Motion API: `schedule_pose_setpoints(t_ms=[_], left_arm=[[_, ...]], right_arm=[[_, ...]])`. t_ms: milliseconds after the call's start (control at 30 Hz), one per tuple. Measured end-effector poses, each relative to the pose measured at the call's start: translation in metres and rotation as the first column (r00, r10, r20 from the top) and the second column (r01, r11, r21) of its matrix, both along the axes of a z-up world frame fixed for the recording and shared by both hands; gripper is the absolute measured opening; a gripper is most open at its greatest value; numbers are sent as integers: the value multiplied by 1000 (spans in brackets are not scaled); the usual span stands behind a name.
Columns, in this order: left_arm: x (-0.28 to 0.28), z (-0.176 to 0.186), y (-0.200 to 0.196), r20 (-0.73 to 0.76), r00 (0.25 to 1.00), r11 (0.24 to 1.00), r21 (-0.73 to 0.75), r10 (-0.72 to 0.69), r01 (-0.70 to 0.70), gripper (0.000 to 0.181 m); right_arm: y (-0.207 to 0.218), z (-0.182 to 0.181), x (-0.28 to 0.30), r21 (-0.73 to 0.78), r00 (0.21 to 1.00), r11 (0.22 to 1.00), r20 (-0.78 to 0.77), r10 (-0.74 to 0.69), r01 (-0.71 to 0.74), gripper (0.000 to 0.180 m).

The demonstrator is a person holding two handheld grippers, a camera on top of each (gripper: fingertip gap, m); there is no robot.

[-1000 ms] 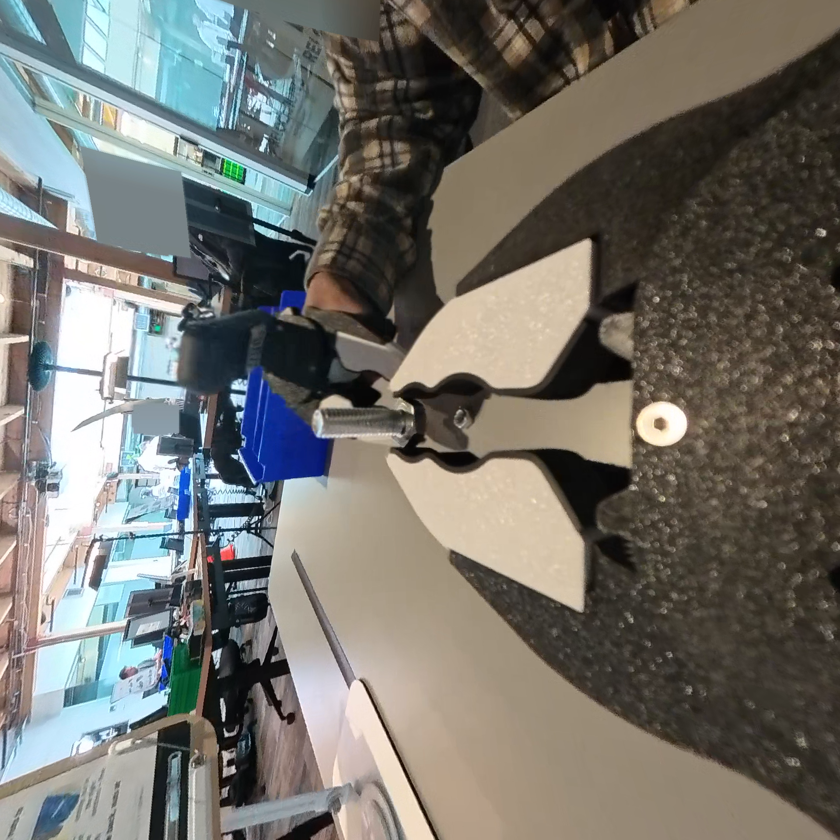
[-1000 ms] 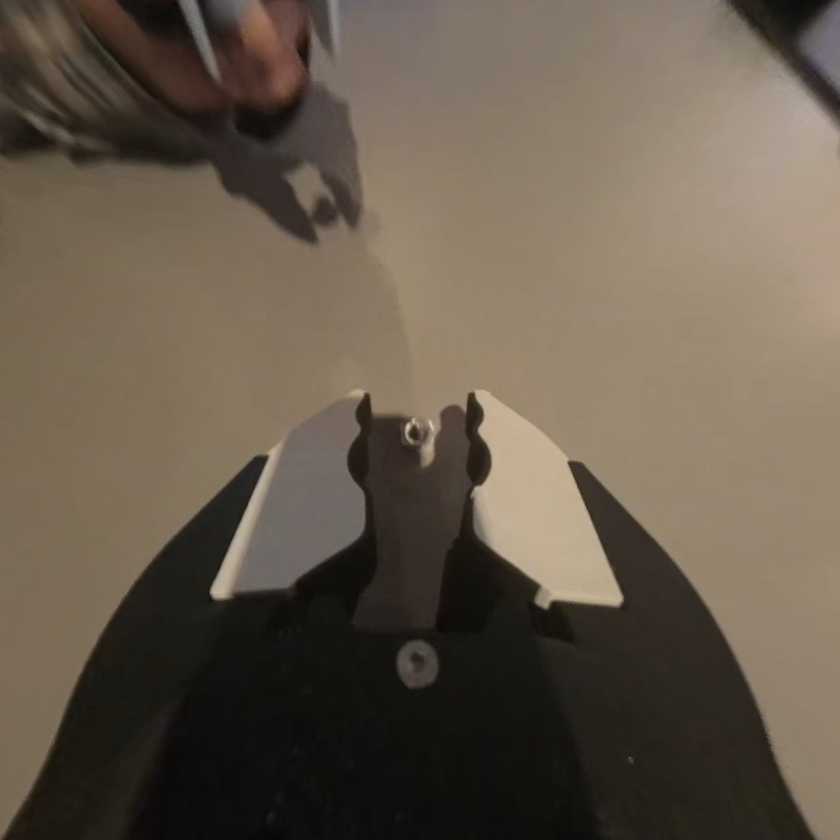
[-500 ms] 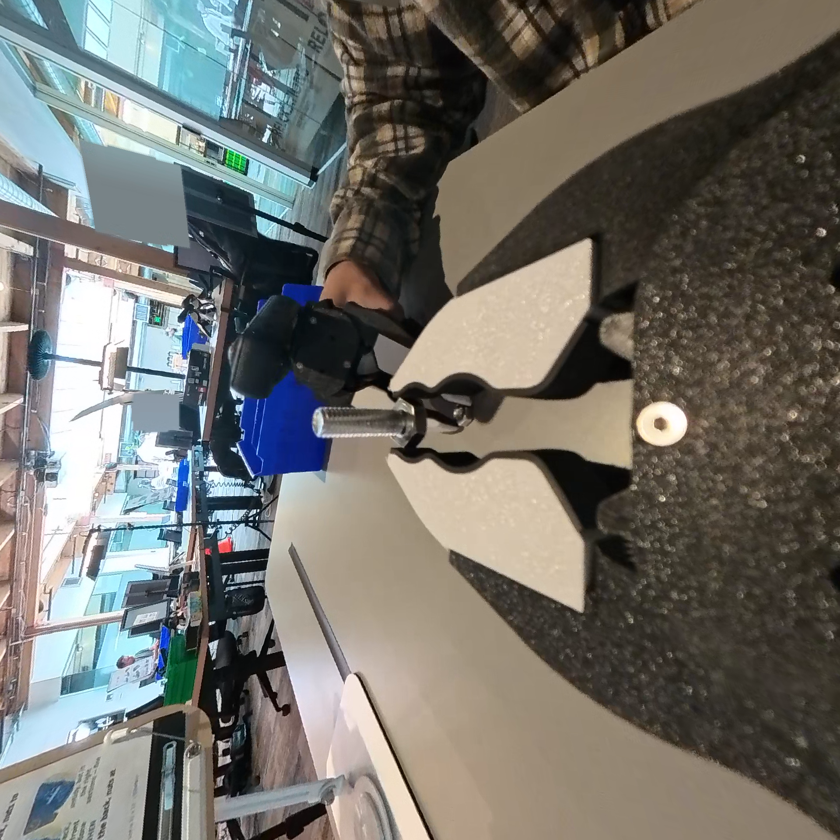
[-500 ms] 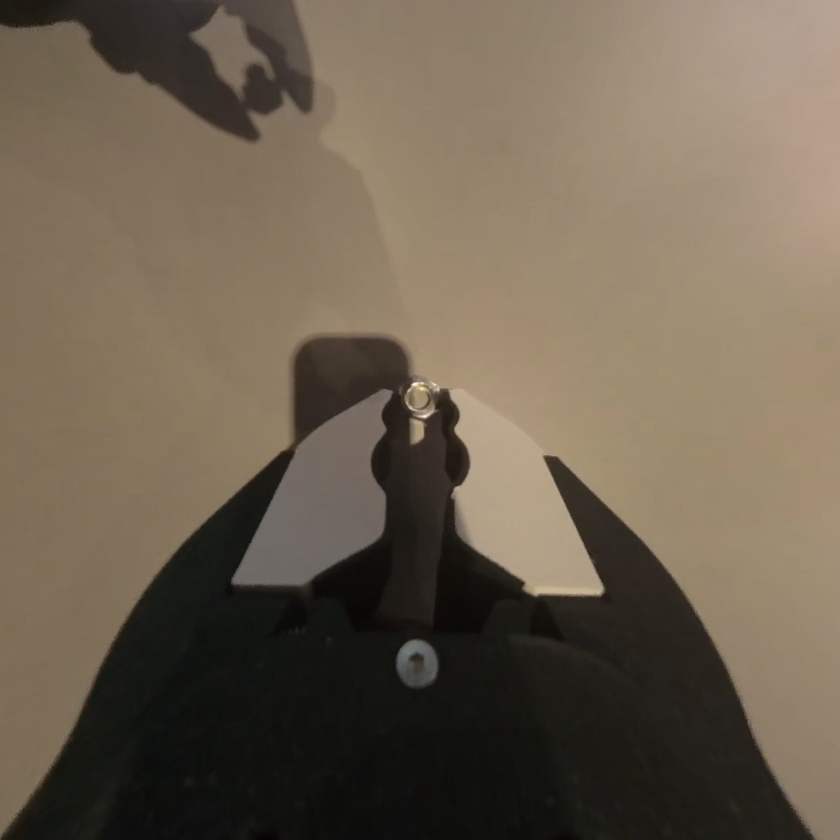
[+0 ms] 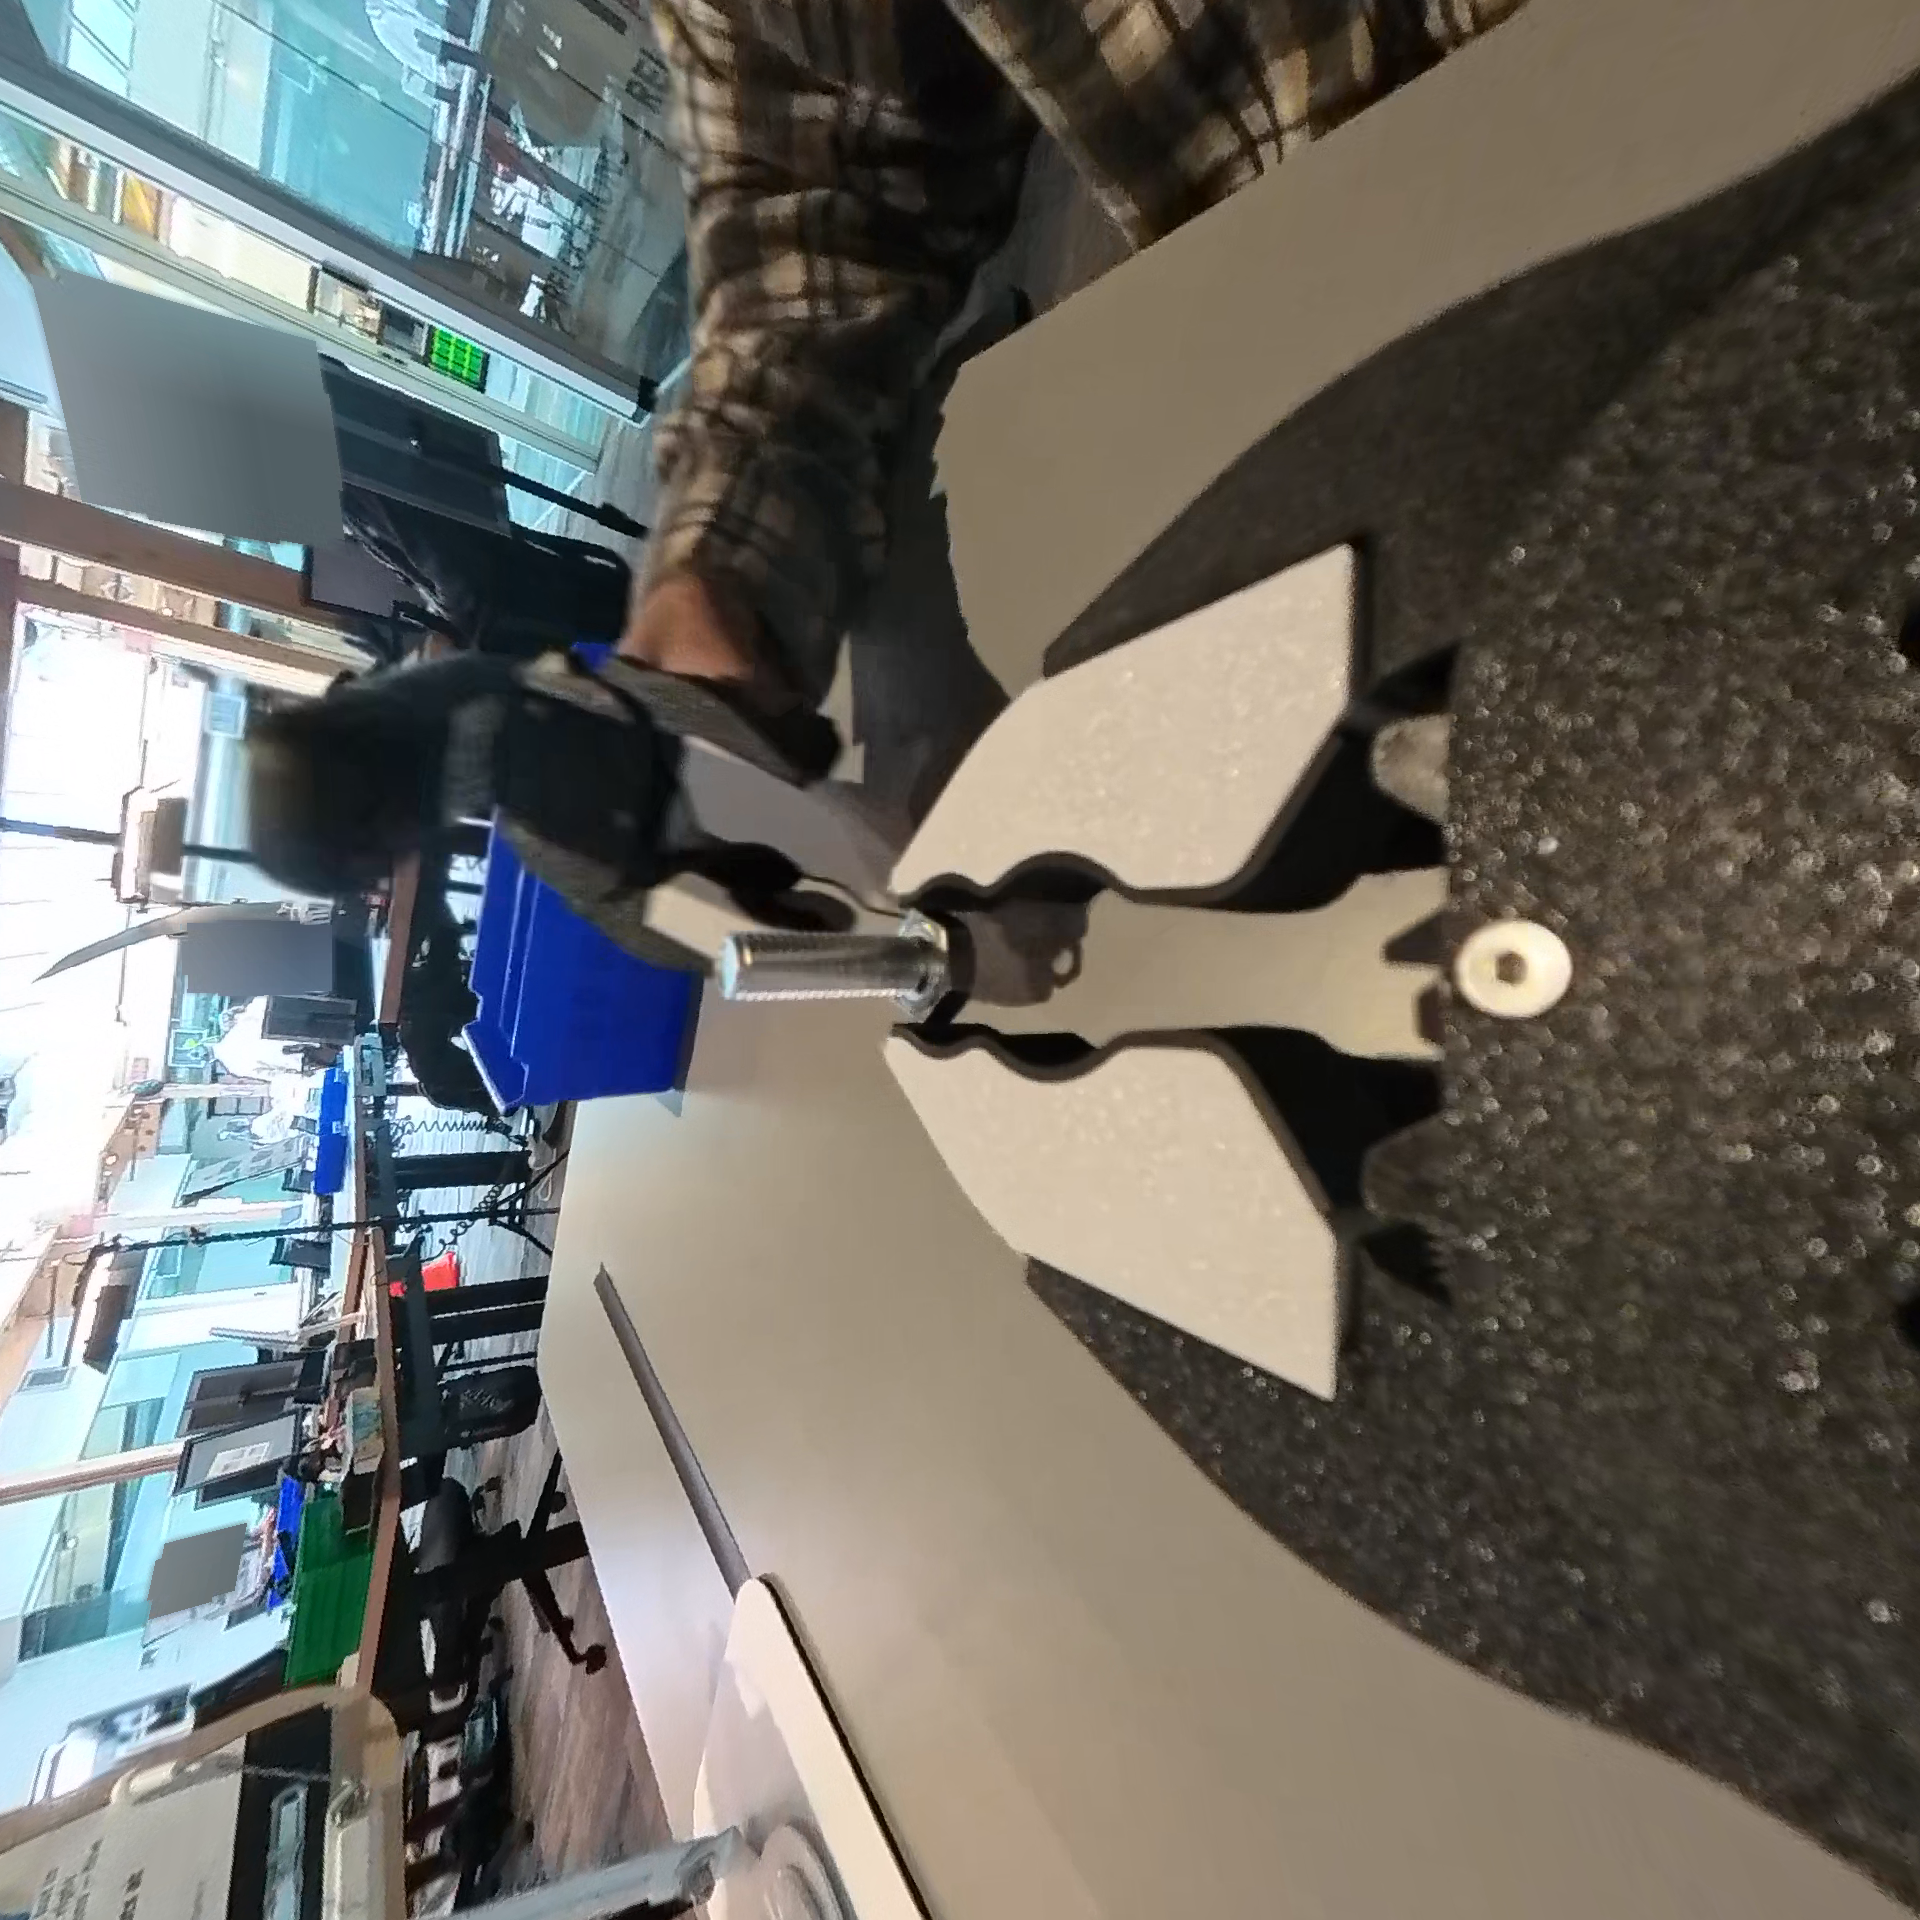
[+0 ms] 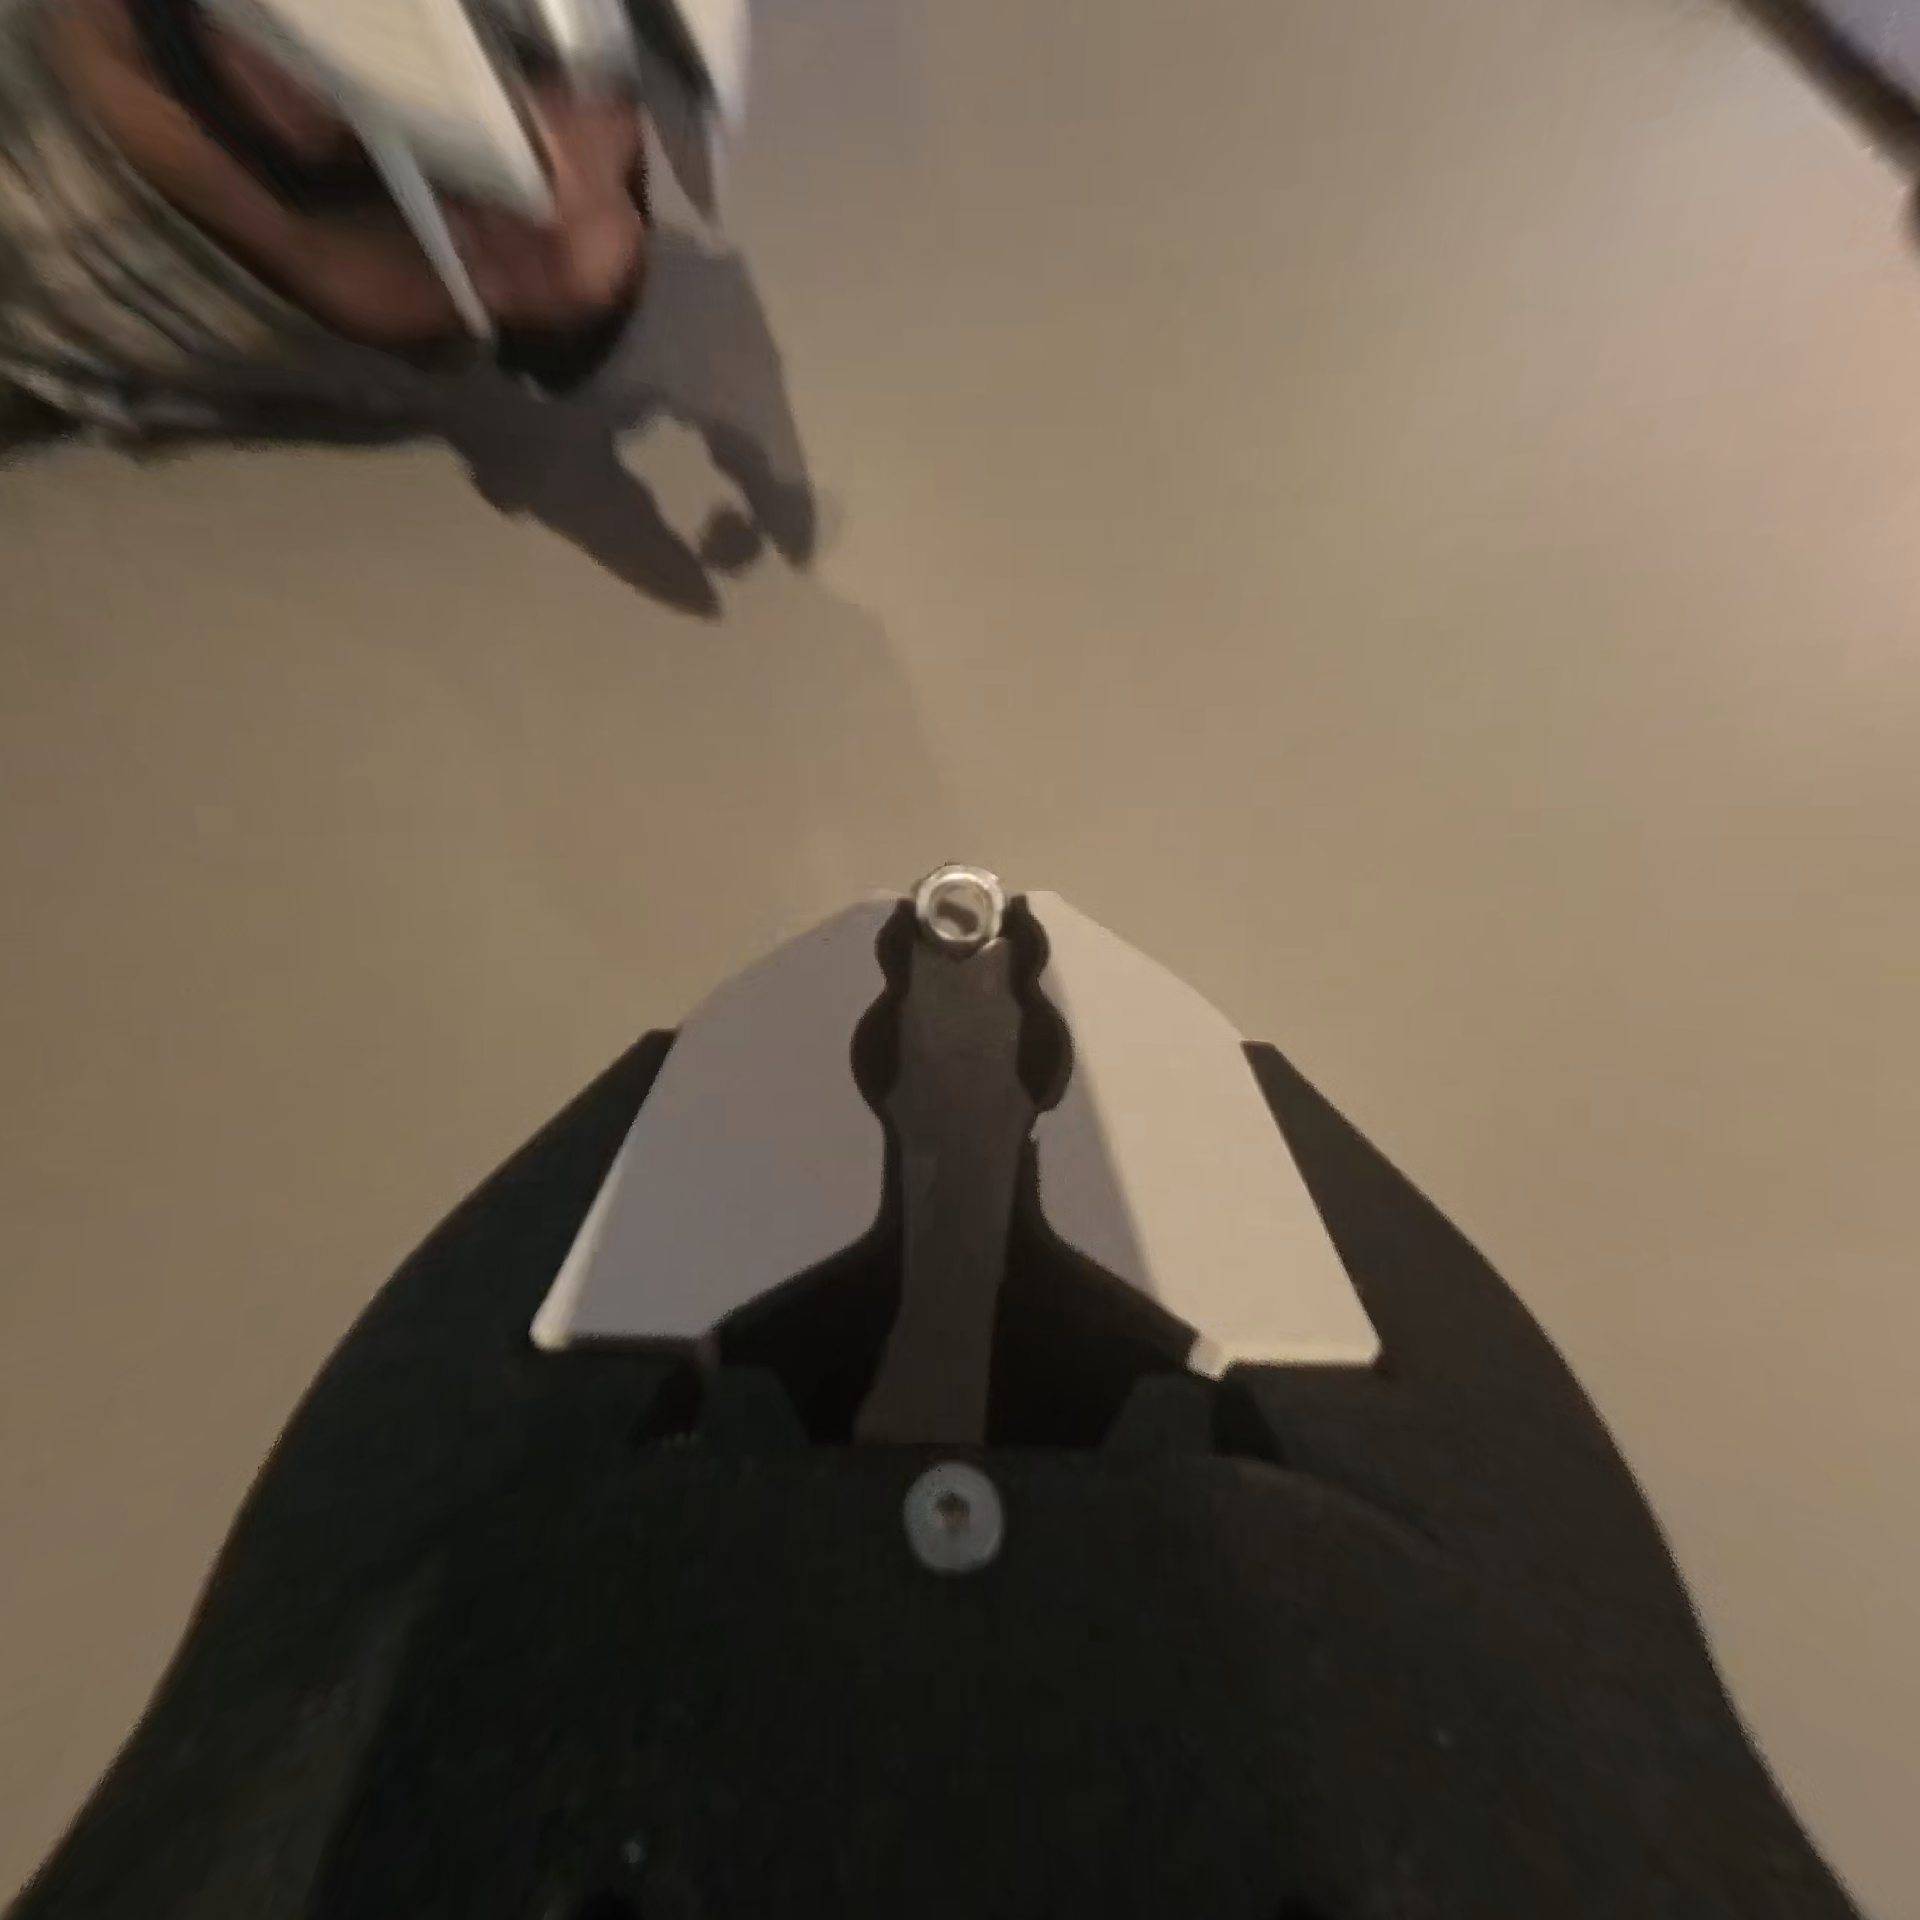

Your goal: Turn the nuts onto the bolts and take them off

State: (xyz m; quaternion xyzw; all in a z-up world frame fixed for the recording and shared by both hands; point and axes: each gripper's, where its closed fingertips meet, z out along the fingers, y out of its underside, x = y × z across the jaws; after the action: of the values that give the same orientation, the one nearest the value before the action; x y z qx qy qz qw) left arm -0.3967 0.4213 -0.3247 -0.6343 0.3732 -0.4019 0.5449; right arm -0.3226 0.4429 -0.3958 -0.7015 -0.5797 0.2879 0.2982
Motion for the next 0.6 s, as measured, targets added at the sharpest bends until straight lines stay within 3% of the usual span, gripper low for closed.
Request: schedule_pose_setpoints(t_ms=[33, 167, 267, 600], left_arm=[[1, -1, -1, -8, 1000, 1000, 0, -3, 3, 20], [6, -9, -1, -53, 999, 1000, -15, -6, 6, 20], [8, -12, -2, -74, 997, 1000, -19, -9, 8, 20], [10, -12, -4, -130, 991, 1000, 15, 5, -3, 20]], right_arm=[[-2, 18, -5, -12, 999, 1000, -30, 21, -21, 17], [-15, 88, -31, 42, 988, 989, -64, 144, -141, 17], [-26, 112, -53, 66, 972, 970, -19, 234, -232, 17], [-31, 101, -78, 45, 944, 948, 111, 310, -316, 17]])
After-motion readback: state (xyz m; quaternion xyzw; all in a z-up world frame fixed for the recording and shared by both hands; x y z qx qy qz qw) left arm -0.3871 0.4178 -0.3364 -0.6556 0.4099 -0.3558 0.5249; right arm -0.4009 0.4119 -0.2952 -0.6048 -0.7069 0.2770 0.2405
